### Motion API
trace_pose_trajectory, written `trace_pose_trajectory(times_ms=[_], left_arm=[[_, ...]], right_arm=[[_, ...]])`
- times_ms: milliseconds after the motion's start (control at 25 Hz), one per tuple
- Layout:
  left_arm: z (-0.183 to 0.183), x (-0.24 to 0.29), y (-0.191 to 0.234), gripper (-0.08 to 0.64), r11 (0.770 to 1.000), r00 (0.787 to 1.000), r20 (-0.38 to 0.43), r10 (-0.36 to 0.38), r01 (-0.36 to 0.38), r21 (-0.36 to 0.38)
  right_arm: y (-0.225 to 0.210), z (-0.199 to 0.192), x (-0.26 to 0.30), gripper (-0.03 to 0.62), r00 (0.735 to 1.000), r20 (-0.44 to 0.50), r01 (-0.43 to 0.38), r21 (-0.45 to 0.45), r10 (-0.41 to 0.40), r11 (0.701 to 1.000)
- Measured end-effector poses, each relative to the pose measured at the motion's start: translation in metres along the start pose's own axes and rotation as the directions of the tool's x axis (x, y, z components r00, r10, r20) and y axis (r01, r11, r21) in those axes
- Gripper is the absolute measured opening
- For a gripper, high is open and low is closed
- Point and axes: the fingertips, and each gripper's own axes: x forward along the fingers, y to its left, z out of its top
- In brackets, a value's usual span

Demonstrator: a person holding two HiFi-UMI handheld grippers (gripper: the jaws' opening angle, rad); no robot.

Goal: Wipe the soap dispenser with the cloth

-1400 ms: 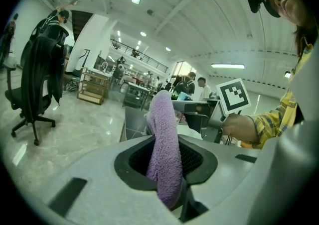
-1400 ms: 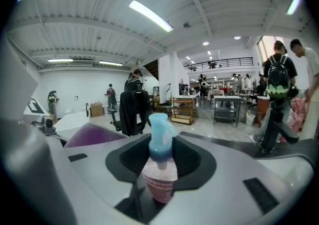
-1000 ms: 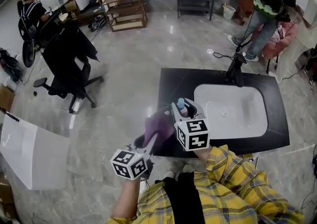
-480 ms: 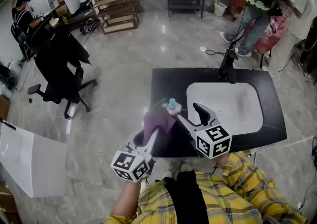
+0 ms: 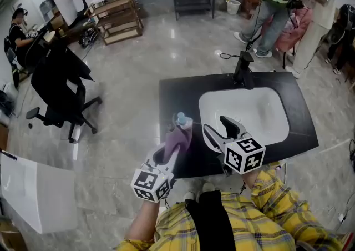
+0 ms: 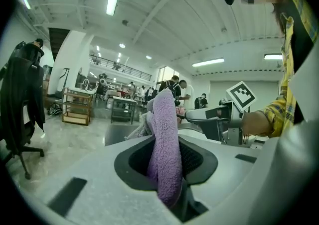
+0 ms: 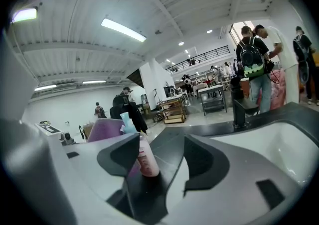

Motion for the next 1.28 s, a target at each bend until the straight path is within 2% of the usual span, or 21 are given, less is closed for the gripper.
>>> trace_pose_trajectory(times_ms=[640,1000,1280], left_arm=[[-0.041,0.018,0.005,0.077,0.999,0.985,-0.171,-0.015,0.009,-0.036],[-0.061,0.025,0.018,0.077,0.995,0.965,-0.263,0.0,-0.025,-0.095],[-0.071,0.022,0.031,0.077,0.986,0.942,-0.337,0.009,-0.066,-0.156]], right_arm=[[0.002,-0.018,-0.001,0.268,0.999,-0.028,-0.043,0.035,0.044,0.998],[0.003,-0.023,0.002,0.268,0.997,-0.043,-0.056,0.032,0.058,0.998],[0.009,-0.026,0.002,0.268,0.995,-0.057,-0.086,0.014,0.086,0.996]])
